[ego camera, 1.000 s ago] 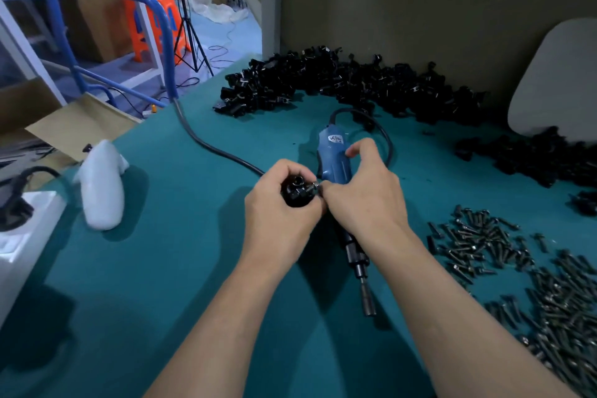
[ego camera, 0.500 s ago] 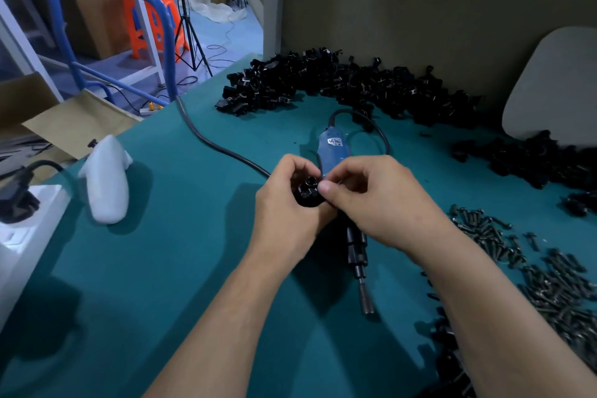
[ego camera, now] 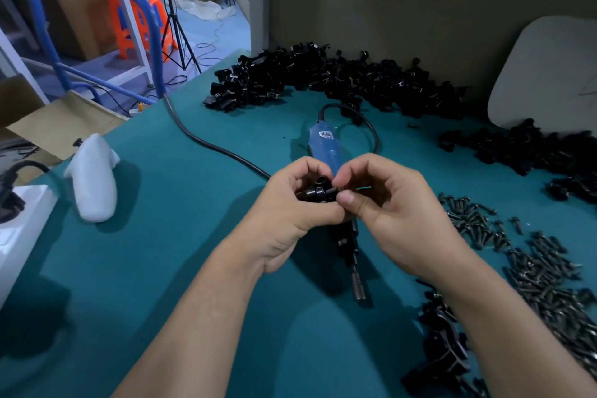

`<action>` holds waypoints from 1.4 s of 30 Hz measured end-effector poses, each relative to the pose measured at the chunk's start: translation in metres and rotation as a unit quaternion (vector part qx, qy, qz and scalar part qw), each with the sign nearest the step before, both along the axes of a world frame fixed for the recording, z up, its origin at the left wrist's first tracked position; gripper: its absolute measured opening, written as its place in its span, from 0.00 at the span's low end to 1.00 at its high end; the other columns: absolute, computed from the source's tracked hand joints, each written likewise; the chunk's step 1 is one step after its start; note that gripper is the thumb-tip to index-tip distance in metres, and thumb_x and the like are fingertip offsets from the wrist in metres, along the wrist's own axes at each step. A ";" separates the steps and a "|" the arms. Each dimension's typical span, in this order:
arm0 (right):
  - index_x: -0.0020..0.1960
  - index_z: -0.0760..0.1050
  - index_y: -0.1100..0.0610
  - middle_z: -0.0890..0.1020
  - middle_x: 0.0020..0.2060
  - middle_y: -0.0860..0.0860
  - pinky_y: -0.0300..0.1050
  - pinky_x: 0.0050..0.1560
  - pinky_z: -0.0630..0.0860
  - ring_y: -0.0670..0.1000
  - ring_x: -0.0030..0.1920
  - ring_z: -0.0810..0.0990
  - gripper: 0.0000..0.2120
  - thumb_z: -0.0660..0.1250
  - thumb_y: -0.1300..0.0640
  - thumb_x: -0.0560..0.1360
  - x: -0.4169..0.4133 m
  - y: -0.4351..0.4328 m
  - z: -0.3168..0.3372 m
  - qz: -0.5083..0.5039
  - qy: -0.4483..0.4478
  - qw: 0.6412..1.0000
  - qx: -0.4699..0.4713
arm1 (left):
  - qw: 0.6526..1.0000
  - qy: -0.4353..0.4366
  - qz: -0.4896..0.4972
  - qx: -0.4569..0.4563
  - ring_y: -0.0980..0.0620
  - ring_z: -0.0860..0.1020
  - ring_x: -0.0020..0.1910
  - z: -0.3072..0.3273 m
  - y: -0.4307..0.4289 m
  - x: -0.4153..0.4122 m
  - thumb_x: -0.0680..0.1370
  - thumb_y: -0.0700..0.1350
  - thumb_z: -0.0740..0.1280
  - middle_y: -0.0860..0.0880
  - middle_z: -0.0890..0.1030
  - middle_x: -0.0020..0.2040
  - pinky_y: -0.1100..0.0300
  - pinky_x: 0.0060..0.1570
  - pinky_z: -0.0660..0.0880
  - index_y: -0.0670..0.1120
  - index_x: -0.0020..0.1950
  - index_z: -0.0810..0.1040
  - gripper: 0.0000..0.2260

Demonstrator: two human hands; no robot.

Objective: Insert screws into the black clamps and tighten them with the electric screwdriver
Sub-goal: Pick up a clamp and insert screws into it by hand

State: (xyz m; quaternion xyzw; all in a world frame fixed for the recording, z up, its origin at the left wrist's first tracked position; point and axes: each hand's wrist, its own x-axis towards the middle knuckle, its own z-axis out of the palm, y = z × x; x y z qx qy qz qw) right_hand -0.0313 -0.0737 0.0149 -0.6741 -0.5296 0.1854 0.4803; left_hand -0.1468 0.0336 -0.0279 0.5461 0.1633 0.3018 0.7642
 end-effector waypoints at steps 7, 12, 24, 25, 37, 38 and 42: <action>0.45 0.81 0.47 0.84 0.38 0.41 0.32 0.41 0.75 0.41 0.41 0.82 0.04 0.74 0.55 0.77 -0.006 0.003 0.003 -0.073 -0.047 0.996 -0.027 | 0.993 0.045 0.044 0.099 0.52 0.76 0.41 0.000 -0.001 0.000 0.64 0.34 0.77 0.48 0.80 0.42 0.57 0.44 0.77 0.48 0.46 0.75 0.17; 0.48 0.81 0.53 0.86 0.43 0.47 0.37 0.50 0.79 0.45 0.47 0.85 0.15 0.72 0.73 0.74 -0.005 -0.005 -0.002 -0.029 0.061 0.998 0.018 | 0.992 0.062 0.045 0.099 0.54 0.75 0.40 0.001 -0.002 0.000 0.62 0.33 0.73 0.55 0.82 0.40 0.60 0.43 0.76 0.49 0.45 0.76 0.18; 0.43 0.82 0.50 0.86 0.39 0.44 0.34 0.42 0.78 0.42 0.40 0.84 0.09 0.75 0.63 0.76 0.002 -0.010 -0.004 -0.092 0.080 0.992 -0.011 | 0.983 0.077 0.054 0.156 0.55 0.80 0.45 0.005 -0.012 0.001 0.67 0.28 0.79 0.54 0.82 0.46 0.55 0.49 0.80 0.46 0.47 0.71 0.22; 0.44 0.82 0.50 0.87 0.40 0.45 0.35 0.44 0.79 0.43 0.42 0.85 0.12 0.74 0.67 0.75 0.002 -0.012 -0.005 -0.072 0.123 0.990 0.009 | 0.984 0.071 0.053 0.152 0.56 0.81 0.48 0.005 -0.013 0.001 0.66 0.29 0.80 0.52 0.82 0.49 0.56 0.52 0.81 0.46 0.47 0.71 0.23; 0.43 0.85 0.53 0.85 0.34 0.46 0.31 0.39 0.75 0.40 0.35 0.79 0.06 0.71 0.55 0.77 0.015 -0.065 0.006 -0.075 0.130 0.988 -0.018 | 0.979 0.064 -0.045 0.188 0.55 0.77 0.49 0.013 -0.046 0.006 0.72 0.41 0.74 0.49 0.76 0.51 0.51 0.56 0.78 0.47 0.53 0.69 0.16; 0.43 0.85 0.53 0.86 0.35 0.47 0.32 0.40 0.77 0.41 0.35 0.80 0.05 0.71 0.56 0.77 0.016 -0.071 0.008 -0.079 0.148 0.986 -0.011 | 0.975 0.070 -0.047 0.207 0.51 0.76 0.50 0.013 -0.051 0.007 0.73 0.42 0.74 0.48 0.76 0.52 0.47 0.57 0.77 0.48 0.54 0.69 0.16; 0.44 0.85 0.50 0.86 0.37 0.46 0.37 0.43 0.80 0.44 0.38 0.83 0.07 0.71 0.60 0.76 0.016 -0.097 0.008 -0.102 0.122 0.987 0.020 | 0.973 0.047 -0.030 0.224 0.46 0.78 0.60 0.011 -0.072 0.015 0.72 0.48 0.76 0.47 0.78 0.55 0.50 0.62 0.77 0.53 0.53 0.72 0.16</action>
